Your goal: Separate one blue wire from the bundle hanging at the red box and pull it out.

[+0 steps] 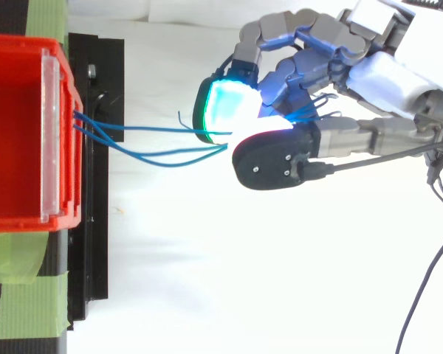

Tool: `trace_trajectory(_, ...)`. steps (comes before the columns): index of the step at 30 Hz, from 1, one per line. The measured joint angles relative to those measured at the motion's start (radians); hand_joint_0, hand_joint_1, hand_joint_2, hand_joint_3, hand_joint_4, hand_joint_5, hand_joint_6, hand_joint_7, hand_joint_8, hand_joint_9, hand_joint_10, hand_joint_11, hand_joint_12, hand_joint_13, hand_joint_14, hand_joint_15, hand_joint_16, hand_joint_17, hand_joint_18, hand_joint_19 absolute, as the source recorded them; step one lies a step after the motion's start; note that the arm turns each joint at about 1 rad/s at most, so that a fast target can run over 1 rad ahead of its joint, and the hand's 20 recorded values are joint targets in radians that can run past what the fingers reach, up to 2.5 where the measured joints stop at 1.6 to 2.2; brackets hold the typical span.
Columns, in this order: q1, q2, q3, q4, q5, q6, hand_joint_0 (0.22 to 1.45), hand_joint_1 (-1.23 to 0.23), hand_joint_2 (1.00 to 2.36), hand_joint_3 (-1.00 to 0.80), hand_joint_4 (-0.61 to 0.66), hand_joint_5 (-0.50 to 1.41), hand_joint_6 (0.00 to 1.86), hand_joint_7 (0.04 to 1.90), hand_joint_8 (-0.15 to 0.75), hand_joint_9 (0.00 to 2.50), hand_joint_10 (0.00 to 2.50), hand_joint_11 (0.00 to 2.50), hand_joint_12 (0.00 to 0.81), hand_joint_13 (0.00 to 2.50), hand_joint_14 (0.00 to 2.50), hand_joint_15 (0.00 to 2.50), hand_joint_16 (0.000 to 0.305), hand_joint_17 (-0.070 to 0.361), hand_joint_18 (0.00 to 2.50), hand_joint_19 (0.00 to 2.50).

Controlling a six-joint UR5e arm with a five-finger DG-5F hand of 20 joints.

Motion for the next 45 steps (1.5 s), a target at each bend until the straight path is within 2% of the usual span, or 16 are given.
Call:
trace_trajectory(3, 0.001, 0.0, 0.0, 0.0, 0.0, 0.0, 0.82, -0.78, 1.02, -0.25, 0.17, -0.27, 0.82, 1.05, 0.283, 0.64, 0.58, 1.71, 0.318, 0.86, 2.5, 0.93, 0.032, 0.071, 0.71, 1.19)
trace_trajectory(5, 0.001, 0.0, 0.0, 0.0, 0.001, 0.0, 0.77, -0.78, 1.02, -0.29, 0.17, -0.27, 0.81, 1.05, 0.286, 0.64, 0.58, 1.71, 0.318, 0.9, 2.42, 0.97, 0.033, 0.073, 0.76, 1.14)
trace_trajectory(9, 0.002, 0.0, 0.0, 0.0, 0.001, 0.0, 0.7, -0.76, 1.01, -0.35, 0.17, -0.27, 0.79, 1.06, 0.29, 0.65, 0.56, 1.72, 0.321, 0.92, 2.44, 0.94, 0.034, 0.077, 0.78, 1.12)
trace_trajectory(17, 0.003, 0.0, 0.0, 0.0, 0.001, 0.0, 0.8, -0.82, 1.03, -0.2, 0.16, -0.27, 0.79, 1.09, 0.28, 0.58, 0.57, 1.72, 0.327, 0.8, 2.5, 0.91, 0.034, 0.077, 0.67, 1.18)
trace_trajectory(21, 0.003, 0.0, 0.0, 0.0, 0.0, 0.0, 0.8, -0.85, 1.03, -0.18, 0.14, -0.27, 0.78, 1.11, 0.27, 0.53, 0.47, 1.76, 0.331, 0.75, 2.5, 0.92, 0.036, 0.081, 0.65, 1.24)
trace_trajectory(22, 0.003, 0.0, 0.0, 0.0, 0.0, 0.0, 0.8, -0.86, 1.03, -0.17, 0.13, -0.27, 0.79, 1.09, 0.267, 0.5, 0.55, 1.7, 0.335, 0.73, 2.5, 0.88, 0.037, 0.084, 0.66, 1.27)
trace_trajectory(26, 0.003, 0.0, 0.0, 0.0, 0.0, 0.0, 0.79, -0.9, 1.03, -0.15, 0.11, -0.28, 0.77, 1.13, 0.261, 0.42, 0.36, 1.77, 0.337, 0.66, 2.5, 0.89, 0.042, 0.094, 0.68, 1.3)
trace_trajectory(27, 0.003, 0.0, 0.0, 0.0, 0.0, 0.0, 0.79, -0.91, 1.03, -0.15, 0.1, -0.28, 0.77, 1.13, 0.256, 0.39, 0.43, 1.74, 0.336, 0.62, 2.5, 0.85, 0.042, 0.095, 0.66, 1.31)
trace_trajectory(30, 0.003, 0.0, 0.0, 0.0, 0.0, 0.0, 0.79, -0.93, 1.03, -0.16, 0.1, -0.28, 0.73, 1.17, 0.249, 0.32, 0.36, 1.75, 0.339, 0.58, 2.5, 0.86, 0.044, 0.099, 0.66, 1.29)
trace_trajectory(34, 0.003, 0.0, 0.0, 0.0, -0.001, 0.0, 0.78, -0.96, 1.03, -0.19, 0.09, -0.28, 0.7, 1.2, 0.252, 0.27, 0.39, 1.74, 0.331, 0.54, 2.5, 0.85, 0.044, 0.1, 0.66, 1.28)
trace_trajectory(37, 0.003, 0.0, 0.0, 0.003, -0.001, 0.001, 0.77, -0.96, 1.02, -0.22, 0.11, -0.28, 0.7, 1.18, 0.256, 0.27, 0.61, 1.69, 0.33, 0.56, 2.5, 0.81, 0.044, 0.099, 0.69, 1.3)
trace_trajectory(39, 0.003, 0.0, 0.0, 0.006, -0.001, 0.001, 0.76, -0.95, 1.02, -0.24, 0.13, -0.27, 0.72, 1.15, 0.263, 0.3, 0.66, 1.66, 0.335, 0.59, 2.5, 0.8, 0.044, 0.098, 0.72, 1.29)
trace_trajectory(42, 0.003, 0.0, 0.0, 0.014, 0.0, 0.001, 0.72, -0.93, 1.02, -0.29, 0.15, -0.26, 0.71, 1.16, 0.268, 0.38, 0.58, 1.7, 0.334, 0.65, 2.5, 0.84, 0.044, 0.099, 0.77, 1.25)
trace_trajectory(45, 0.003, 0.0, 0.0, 0.02, 0.001, 0.001, 0.67, -0.9, 1.01, -0.42, 0.16, -0.26, 0.71, 1.16, 0.282, 0.43, 0.54, 1.72, 0.344, 0.68, 2.5, 0.84, 0.044, 0.1, 0.78, 1.26)
